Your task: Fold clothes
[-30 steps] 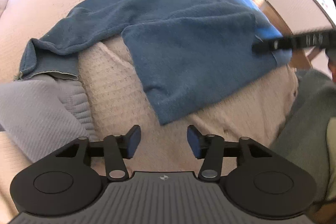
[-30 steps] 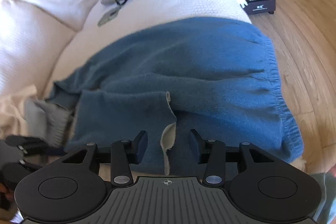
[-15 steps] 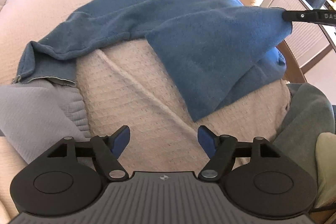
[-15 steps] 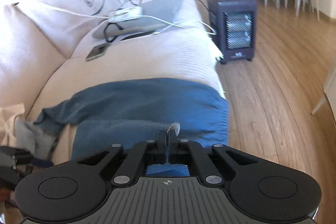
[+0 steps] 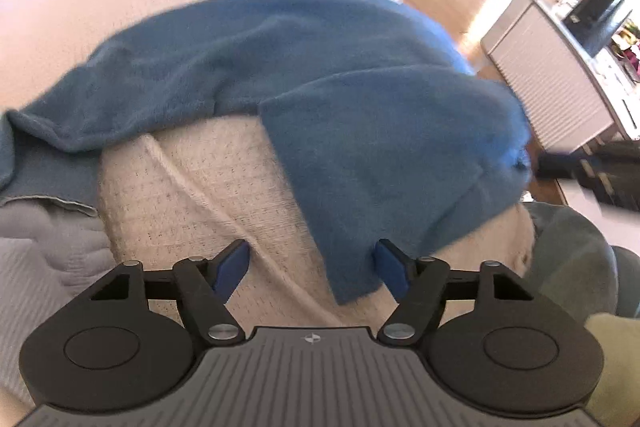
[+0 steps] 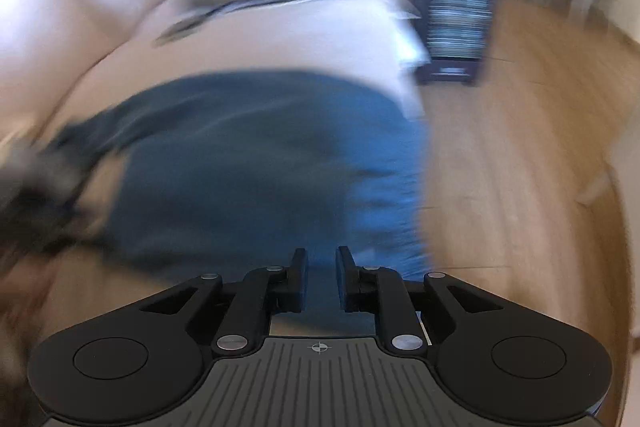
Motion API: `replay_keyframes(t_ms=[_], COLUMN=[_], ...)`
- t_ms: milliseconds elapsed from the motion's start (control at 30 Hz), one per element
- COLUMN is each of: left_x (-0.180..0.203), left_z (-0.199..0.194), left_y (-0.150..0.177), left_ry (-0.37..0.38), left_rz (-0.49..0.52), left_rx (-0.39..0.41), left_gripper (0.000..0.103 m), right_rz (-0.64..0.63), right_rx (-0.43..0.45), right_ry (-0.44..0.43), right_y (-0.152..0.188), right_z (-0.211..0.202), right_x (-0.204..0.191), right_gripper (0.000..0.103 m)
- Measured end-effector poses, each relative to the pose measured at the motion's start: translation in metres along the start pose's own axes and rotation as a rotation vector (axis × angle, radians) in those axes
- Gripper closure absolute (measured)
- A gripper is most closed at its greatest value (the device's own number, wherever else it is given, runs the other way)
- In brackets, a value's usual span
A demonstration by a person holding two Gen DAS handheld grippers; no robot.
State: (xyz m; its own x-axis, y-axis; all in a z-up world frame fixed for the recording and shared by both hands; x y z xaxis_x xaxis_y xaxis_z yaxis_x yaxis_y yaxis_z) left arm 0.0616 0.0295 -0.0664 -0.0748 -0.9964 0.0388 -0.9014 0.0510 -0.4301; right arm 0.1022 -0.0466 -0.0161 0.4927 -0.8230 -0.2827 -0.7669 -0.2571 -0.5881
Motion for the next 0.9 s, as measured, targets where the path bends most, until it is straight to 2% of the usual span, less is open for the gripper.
replay_keyframes(t_ms=[100,333,533,600,700,800,900], left_x=[-0.002,0.0,0.005,0.01,0.019,0.02,0.022], left_z=[0.004,-0.003,-0.012,-0.018,-0.012,0.001,0.003], left_y=[-0.001,-0.004,-0.007,-0.008,-0.008,-0.007,-0.011], left_ry=[0.016,0.023,0.013,0.013,0.008,-0.002,-0.012], left_rz=[-0.03,-0.053,-0.061,-0.031,-0.004,-0.025,-0.025], left_rx=[-0.003,0.021,0.053,0.067,0.055,0.022,0.033], left_gripper=[0.038,0.041,0.057,0.056,0.046,0.046,0.046], right_rz=[-0.148,-0.492,-0.709,-0.734,-0.776,-0.782,-0.788], right_rx=[-0.042,-0.165,-0.195,-0.19,-0.189,-0.198,-0.208], right_ry=[-0.049,0.027,0.076,0.089,0.115,0.11,0.107], right_y=[0.008,0.017,0.025,0.025,0.026,0.025,0.025], right_z=[0.016,0.057,0.074,0.072,0.07,0.071,0.074], right_x=[-0.04,-0.068,-0.075,-0.075,-0.075,-0.075,-0.075], right_gripper=[0.078,0.077,0.078,0.079,0.079,0.079,0.079])
Point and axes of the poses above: each gripper's, at about its wrist camera, not at the fingertips, and z roughly the way its jaws point, x to its right, y to its underside, the point moved 10 cm from there along z, roughly the way its jaws point, and after that the axes turned 12 degrees about -y, right-handed, at the moved point
